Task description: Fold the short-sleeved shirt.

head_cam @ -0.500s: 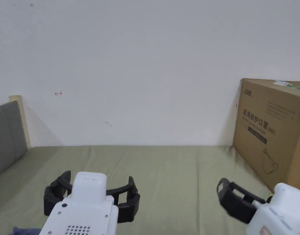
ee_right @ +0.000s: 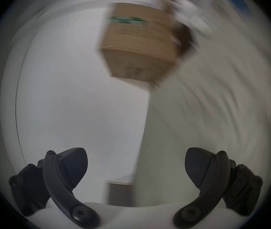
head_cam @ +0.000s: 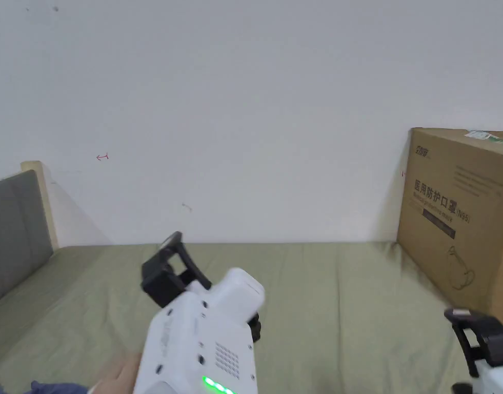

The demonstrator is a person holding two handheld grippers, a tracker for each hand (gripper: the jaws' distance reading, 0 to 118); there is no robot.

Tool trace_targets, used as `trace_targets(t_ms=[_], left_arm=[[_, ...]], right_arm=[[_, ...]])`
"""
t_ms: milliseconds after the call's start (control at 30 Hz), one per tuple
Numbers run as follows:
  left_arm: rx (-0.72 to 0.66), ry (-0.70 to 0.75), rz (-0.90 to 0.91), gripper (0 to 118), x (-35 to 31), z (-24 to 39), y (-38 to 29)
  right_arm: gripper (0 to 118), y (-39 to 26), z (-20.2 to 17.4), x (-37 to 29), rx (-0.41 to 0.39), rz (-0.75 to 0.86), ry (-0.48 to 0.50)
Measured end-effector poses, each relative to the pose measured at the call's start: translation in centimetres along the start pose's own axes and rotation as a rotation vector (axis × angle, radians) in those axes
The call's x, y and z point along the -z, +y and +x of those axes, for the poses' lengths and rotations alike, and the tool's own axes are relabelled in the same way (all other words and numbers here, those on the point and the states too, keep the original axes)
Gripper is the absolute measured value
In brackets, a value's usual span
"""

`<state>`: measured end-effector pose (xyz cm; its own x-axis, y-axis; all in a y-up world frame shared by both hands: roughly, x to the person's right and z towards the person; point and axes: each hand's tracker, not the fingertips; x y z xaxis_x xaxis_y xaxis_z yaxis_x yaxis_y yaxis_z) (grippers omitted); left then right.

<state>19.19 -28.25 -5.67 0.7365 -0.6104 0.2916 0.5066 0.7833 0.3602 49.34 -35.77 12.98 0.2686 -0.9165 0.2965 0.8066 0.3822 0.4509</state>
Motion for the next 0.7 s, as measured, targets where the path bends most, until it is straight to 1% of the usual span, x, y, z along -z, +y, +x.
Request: trace_targets(t_ms=[67, 100, 133, 167, 200, 233, 267, 300, 367, 400, 500, 633, 700], left_arm=[[-0.299, -0.016, -0.076, 118, 0.6, -2.5, -0.9], [-0.484, -0.055, -0.080, 118, 0.4, -3.8, -1.8], [-0.611, -0.071, -0.070, 118, 0.1, -4.6, -2.9], [-0.704, -0.095, -0.045, 118, -0.1, -5.2, -4.1], [-0.766, -0.094, -0.020, 118, -0.6, -5.5, -5.0], [-0.765, -0.064, -0.012, 118, -1.1, -5.6, -5.6], [-0.757, -0.027, -0.009, 118, -1.5, -5.5, -5.9], [-0.742, 0.006, 0.002, 118, -2.1, -5.2, -6.0], [-0.719, 0.006, 0.017, 118, -2.6, -5.0, -6.5], [-0.702, 0.003, 0.020, 118, -2.6, -4.9, -6.6], [-0.663, -0.015, 0.004, 118, -2.8, -4.2, -6.3], [-0.646, -0.012, -0.005, 118, -3.1, -3.7, -6.1], [-0.639, -0.009, -0.004, 118, -3.1, -3.6, -5.8]], right_arm=[[117, -0.4, -4.3, -0.8, -0.482, 0.084, 0.021], [117, -1.8, -6.6, -1.4, -0.742, 0.153, 0.022], [117, -3.2, -7.8, -2.0, -0.930, 0.199, 0.060], [117, -4.7, -8.3, -2.7, -1.089, 0.224, 0.088], [117, -6.2, -8.6, -3.2, -1.215, 0.248, 0.090], [117, -7.7, -8.8, -3.5, -1.323, 0.265, 0.084], [117, -8.8, -8.7, -3.7, -1.363, 0.279, 0.076], [117, -9.9, -8.5, -3.7, -1.385, 0.288, 0.068], [117, -10.4, -8.1, -3.6, -1.347, 0.234, 0.091], [117, -10.5, -8.0, -3.4, -1.308, 0.185, 0.113], [117, -10.4, -7.8, -3.2, -1.234, 0.148, 0.068], [117, -9.9, -7.8, -3.4, -1.176, 0.145, 0.070], [117, -9.7, -7.8, -3.4, -1.165, 0.146, 0.066]])
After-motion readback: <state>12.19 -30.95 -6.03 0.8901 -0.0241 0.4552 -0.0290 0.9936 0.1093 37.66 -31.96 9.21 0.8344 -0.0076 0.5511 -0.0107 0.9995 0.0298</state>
